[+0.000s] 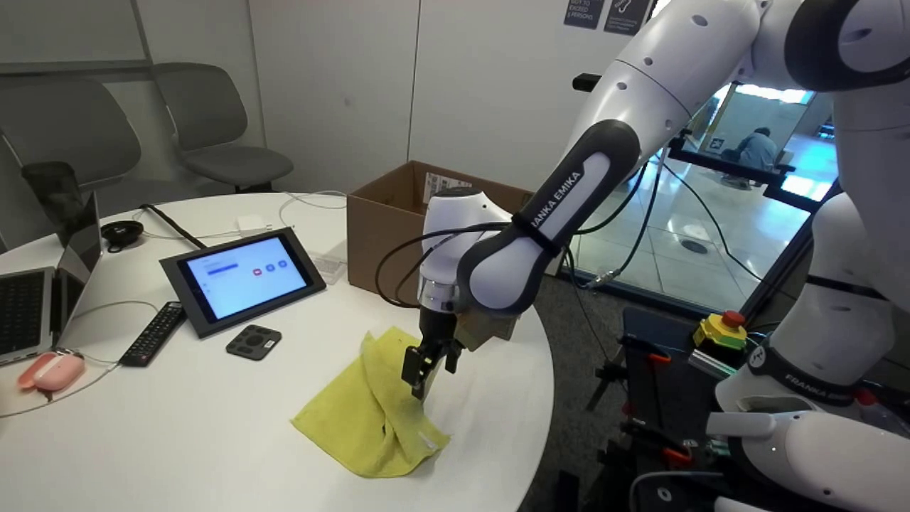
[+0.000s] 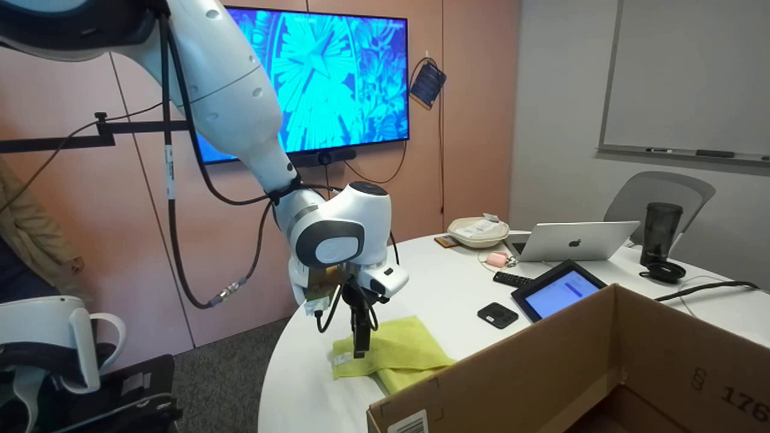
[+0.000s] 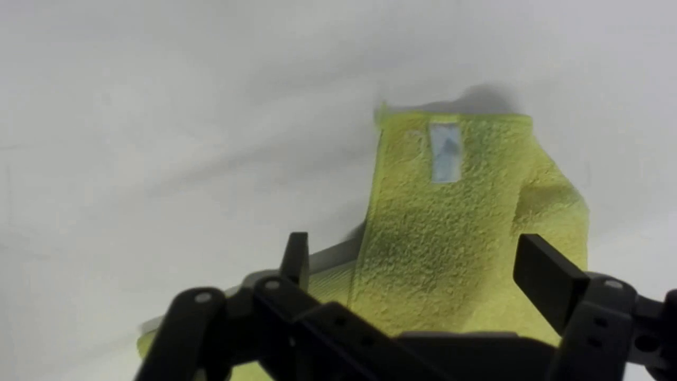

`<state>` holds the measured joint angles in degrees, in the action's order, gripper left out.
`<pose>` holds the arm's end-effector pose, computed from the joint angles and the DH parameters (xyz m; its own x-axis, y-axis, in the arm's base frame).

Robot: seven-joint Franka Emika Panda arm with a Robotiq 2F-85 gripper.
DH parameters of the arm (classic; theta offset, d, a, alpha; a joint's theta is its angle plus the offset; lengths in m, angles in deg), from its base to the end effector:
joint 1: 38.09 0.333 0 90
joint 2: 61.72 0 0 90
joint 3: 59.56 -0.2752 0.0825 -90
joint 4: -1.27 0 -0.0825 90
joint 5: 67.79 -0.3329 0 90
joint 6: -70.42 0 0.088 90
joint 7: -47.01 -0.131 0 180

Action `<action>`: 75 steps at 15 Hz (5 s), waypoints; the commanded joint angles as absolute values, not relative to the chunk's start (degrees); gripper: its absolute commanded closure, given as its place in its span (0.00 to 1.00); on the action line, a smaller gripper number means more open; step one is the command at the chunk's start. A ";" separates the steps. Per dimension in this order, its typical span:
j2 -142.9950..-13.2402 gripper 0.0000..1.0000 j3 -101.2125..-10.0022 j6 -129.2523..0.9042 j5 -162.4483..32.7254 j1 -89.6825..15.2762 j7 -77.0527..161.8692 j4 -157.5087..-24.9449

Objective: Put the marker on the cloth, then fold the cloth and put it in the box

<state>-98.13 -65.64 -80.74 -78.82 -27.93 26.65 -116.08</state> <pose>0.5120 0.1495 0.1101 0.9618 -0.2516 -0.1075 -0.2635 -0.9576 -0.1165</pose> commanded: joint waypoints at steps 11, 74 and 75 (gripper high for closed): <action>-102.03 0.00 -66.81 -78.63 -88.04 -21.31 10.64 -111.83; -104.24 0.96 -56.30 -79.19 -78.96 -16.13 -5.60 -107.54; -104.76 0.96 -55.29 -78.92 -76.70 -14.92 -6.20 -105.71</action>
